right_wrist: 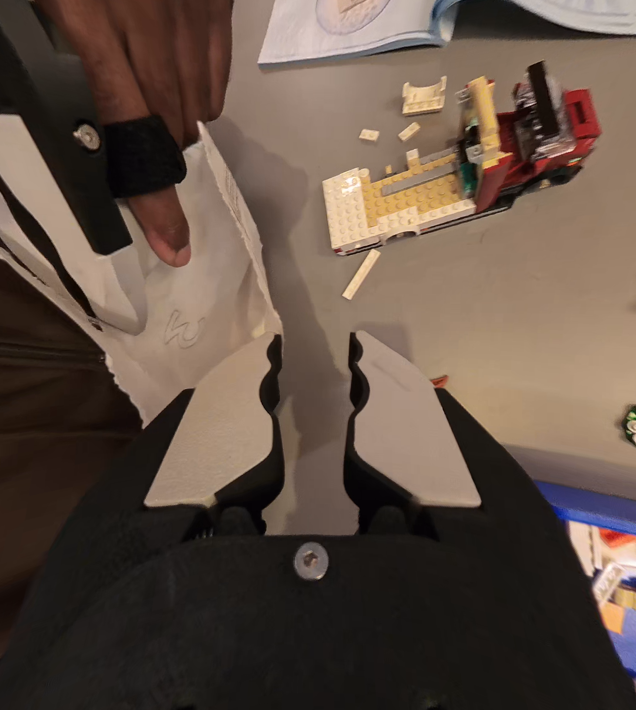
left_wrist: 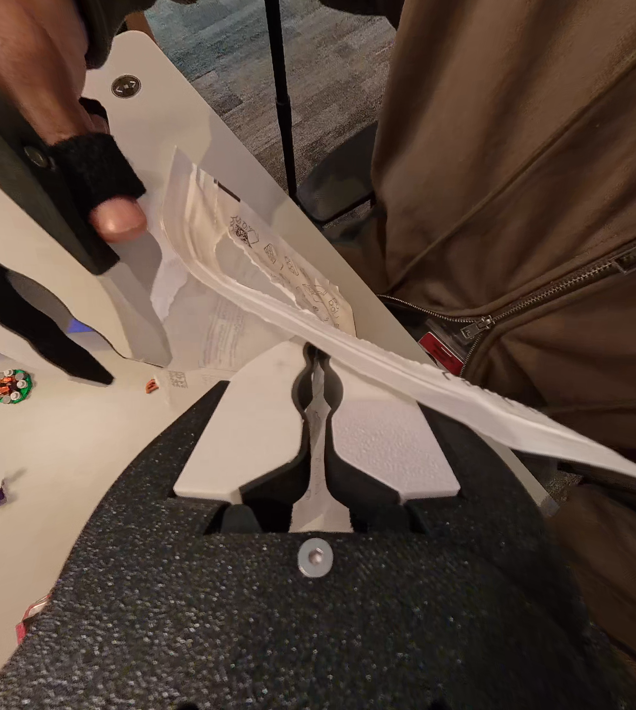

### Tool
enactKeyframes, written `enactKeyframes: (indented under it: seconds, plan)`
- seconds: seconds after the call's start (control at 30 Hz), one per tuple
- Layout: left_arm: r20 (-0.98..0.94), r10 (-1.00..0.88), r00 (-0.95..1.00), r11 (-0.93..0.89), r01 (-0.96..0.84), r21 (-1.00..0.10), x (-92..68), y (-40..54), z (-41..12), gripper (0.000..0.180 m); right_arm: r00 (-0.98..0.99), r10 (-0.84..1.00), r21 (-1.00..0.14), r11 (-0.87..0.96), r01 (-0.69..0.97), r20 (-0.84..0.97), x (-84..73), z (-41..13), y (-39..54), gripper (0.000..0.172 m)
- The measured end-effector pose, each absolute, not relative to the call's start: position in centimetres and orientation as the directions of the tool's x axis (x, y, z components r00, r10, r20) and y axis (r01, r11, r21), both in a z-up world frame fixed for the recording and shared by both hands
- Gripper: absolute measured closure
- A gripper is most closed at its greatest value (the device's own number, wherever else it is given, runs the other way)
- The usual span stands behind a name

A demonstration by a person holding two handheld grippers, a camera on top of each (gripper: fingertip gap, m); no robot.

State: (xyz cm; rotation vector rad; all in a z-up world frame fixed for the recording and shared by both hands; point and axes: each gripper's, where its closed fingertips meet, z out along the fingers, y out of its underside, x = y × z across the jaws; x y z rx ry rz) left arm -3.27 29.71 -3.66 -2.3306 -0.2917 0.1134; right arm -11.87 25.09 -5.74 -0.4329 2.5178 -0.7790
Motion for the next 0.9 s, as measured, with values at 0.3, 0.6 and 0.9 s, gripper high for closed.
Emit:
enactKeyframes:
  seconds: [0.3, 0.6, 0.9]
  plan:
    - [0.038, 0.261, 0.965, -0.661, 0.207, -0.721, -4.4, 29.8, -4.5, 0.180, -0.877, -0.321, -0.622, 0.782, -0.033, -0.358, -15.2, -5.3, 26.8, 0.134]
    - [0.067, 0.258, 0.964, -0.666, 0.228, -0.710, -4.7, 30.3, -5.4, 0.180, -0.829, -0.325, -0.617, 0.787, 0.030, -0.456, -13.2, -4.2, 28.5, 0.135]
    - [0.076, 0.257, 0.964, -0.664, 0.233, -0.711, -4.3, 30.9, -5.8, 0.180, -0.700, -0.419, -0.459, 0.876, -0.145, -0.579, -7.9, -7.5, 29.0, 0.149]
